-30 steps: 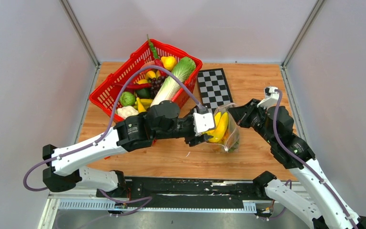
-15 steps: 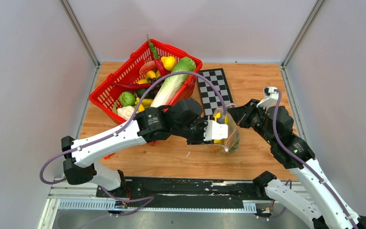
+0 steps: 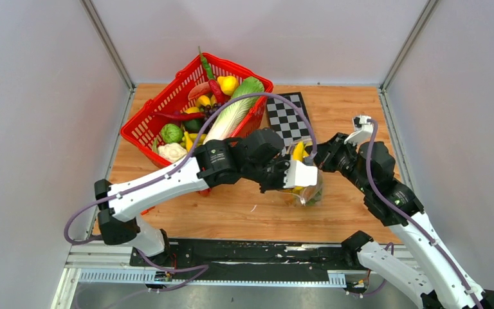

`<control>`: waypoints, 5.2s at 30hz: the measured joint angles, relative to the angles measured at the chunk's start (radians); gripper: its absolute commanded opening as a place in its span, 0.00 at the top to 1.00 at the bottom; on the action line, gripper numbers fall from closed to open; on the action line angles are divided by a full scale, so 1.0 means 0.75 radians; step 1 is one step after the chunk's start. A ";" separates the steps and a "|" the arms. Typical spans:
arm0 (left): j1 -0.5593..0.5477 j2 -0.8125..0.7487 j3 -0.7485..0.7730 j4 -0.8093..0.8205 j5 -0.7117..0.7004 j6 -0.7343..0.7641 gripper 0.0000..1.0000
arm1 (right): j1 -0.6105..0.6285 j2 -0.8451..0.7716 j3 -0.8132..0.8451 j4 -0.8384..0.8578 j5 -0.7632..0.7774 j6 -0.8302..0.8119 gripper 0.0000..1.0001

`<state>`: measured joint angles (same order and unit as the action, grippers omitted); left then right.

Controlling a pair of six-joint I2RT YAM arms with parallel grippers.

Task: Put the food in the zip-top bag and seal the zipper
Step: Adjust the fake fruit in the zipper food storage bag, then adjust the zipper food storage bag at the center of the board, then pick up the fake vegetable from the bin.

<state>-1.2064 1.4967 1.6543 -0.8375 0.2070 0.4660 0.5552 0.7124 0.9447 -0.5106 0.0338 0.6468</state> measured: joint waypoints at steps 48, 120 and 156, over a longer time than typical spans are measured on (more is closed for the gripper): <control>0.180 0.041 -0.093 0.588 -0.498 -0.603 0.18 | -0.005 0.005 -0.010 0.046 0.031 0.023 1.00; 0.311 -0.351 -0.361 0.568 -0.426 -0.762 0.01 | -0.003 0.193 0.186 -0.120 0.083 -0.199 1.00; 0.312 -0.885 -0.695 0.044 -0.842 -0.243 0.66 | -0.003 0.187 0.168 -0.089 0.069 -0.175 1.00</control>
<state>-0.9726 0.8330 1.1332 -0.8043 -0.4244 0.2836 0.5529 0.8528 1.0710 -0.5774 0.0856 0.5156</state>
